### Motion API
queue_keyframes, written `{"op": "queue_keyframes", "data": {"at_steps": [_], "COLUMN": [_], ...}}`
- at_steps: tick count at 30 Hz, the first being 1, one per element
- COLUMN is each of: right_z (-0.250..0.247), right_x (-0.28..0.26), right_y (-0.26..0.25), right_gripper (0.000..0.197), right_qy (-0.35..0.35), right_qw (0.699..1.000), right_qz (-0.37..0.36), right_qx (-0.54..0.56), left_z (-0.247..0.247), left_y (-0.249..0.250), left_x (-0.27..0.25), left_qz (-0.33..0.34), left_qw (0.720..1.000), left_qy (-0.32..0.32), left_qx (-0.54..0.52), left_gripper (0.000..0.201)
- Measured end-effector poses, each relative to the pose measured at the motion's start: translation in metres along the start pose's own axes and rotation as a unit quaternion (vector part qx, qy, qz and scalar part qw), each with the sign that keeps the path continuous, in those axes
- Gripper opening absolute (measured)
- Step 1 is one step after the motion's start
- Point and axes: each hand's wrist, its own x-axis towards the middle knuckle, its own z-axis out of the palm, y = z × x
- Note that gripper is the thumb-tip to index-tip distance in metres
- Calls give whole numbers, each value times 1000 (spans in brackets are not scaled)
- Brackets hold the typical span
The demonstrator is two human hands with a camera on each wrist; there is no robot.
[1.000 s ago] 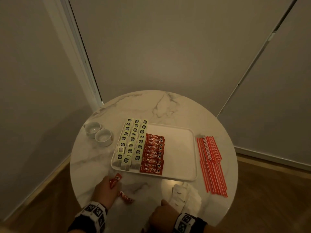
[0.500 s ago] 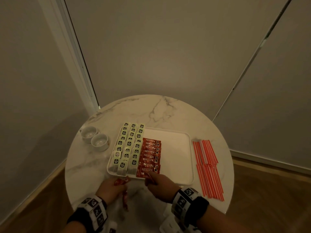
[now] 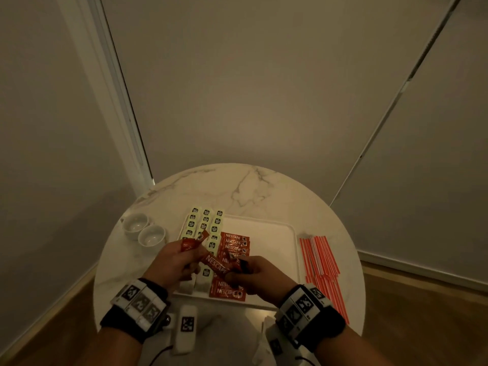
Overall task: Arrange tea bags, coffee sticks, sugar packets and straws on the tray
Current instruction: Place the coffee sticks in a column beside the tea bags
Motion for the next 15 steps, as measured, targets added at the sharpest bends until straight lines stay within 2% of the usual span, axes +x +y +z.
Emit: {"op": "queue_keyframes", "data": {"at_steps": [3, 5, 8, 10, 15], "right_z": [-8, -9, -12, -14, -17], "right_x": [1, 4, 7, 9, 14], "right_y": [-7, -10, -17, -20, -27], "right_gripper": [12, 7, 4, 5, 11], "right_qy": [3, 15, 46, 71, 102], "right_qw": [1000, 999, 995, 992, 989], "right_qz": [-14, -14, -16, -21, -17], "right_qx": [-5, 28, 86, 103, 101], "left_z": [1, 9, 24, 31, 52], "left_y": [8, 9, 7, 5, 5], "left_x": [8, 13, 21, 25, 25], "left_qz": [10, 18, 1, -13, -30], "left_qw": [999, 996, 987, 979, 953], "left_qy": [-24, -28, 17, 35, -16], "left_qx": [-24, -82, -159, -202, -302], "left_gripper": [23, 27, 26, 18, 14]}}
